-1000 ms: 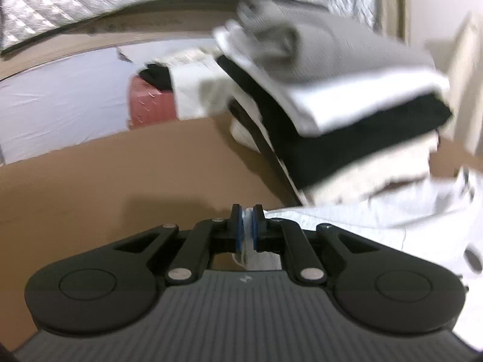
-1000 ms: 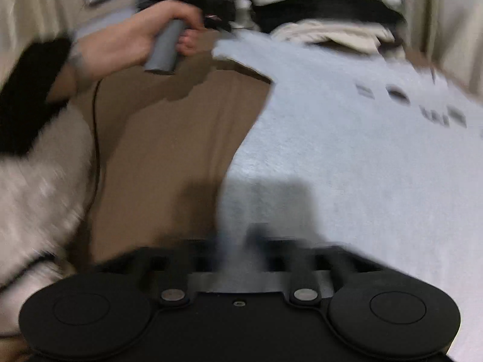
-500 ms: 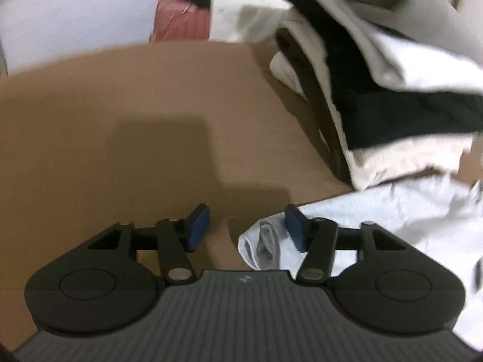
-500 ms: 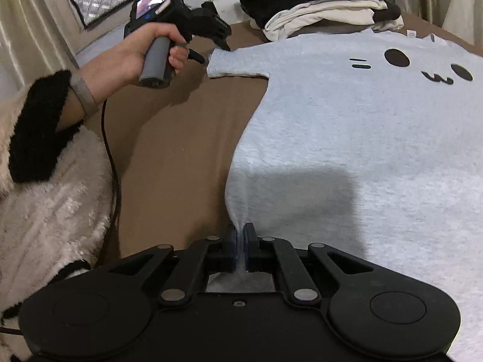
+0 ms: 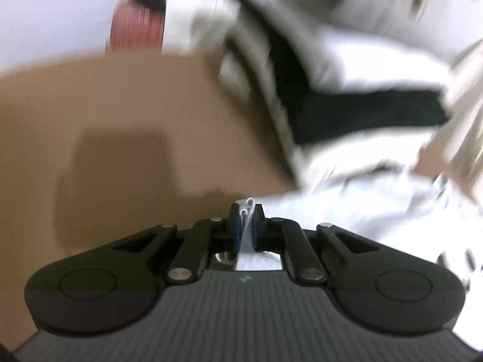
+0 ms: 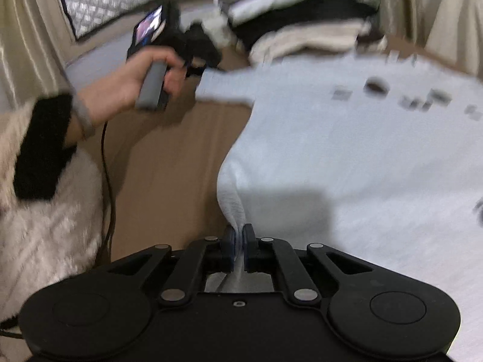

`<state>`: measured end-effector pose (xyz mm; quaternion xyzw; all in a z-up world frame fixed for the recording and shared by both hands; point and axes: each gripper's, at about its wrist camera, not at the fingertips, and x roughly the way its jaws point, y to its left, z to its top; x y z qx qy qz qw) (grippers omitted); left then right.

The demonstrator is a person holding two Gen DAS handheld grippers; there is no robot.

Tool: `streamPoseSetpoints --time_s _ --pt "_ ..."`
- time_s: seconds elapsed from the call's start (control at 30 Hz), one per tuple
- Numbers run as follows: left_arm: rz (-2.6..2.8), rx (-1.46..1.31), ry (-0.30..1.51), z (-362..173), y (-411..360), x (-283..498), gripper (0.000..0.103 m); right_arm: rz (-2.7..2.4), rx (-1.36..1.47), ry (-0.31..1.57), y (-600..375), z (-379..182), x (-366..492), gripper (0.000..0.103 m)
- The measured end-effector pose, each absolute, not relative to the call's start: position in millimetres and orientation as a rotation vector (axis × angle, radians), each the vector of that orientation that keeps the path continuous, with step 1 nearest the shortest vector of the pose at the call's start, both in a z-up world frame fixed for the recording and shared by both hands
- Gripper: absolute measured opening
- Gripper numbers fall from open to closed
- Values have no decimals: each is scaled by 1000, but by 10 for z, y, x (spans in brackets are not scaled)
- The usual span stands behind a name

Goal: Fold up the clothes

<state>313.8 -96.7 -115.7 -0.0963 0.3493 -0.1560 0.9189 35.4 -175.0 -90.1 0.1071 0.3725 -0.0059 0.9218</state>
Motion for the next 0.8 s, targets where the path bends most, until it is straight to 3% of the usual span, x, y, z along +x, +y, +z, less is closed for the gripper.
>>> streamPoseSetpoints --time_s 0.13,0.3,0.37,0.4,0.57,0.63,0.73,0.8 --pt "-386 -135 607 -943 -1062 2956 7 -150 221 771 -1951 -857 271 5" --pt "-337 -122 812 -1438 -1192 3099 7 -354 258 852 -2233 -1019 206 10" --pt "-343 -178 822 -1415 -1118 3150 7 -410 312 849 -2305 -987 128 29" --pt "-354 -203 820 -1386 -1076 3167 7 -432 352 839 -2316 -945 66 45" --pt "-373 -253 850 -1401 -1034 3283 7 -443 603 792 -2088 -759 -321 50" --pt "-373 -275 869 -1418 -1031 3304 7 -407 699 786 -1920 -732 -442 69" --pt "-375 -263 871 -1439 -1067 3291 7 -365 711 840 -1615 -848 -378 89" --pt "-376 -253 872 -1459 -1096 3287 7 -382 672 891 -1469 -1000 -238 91"
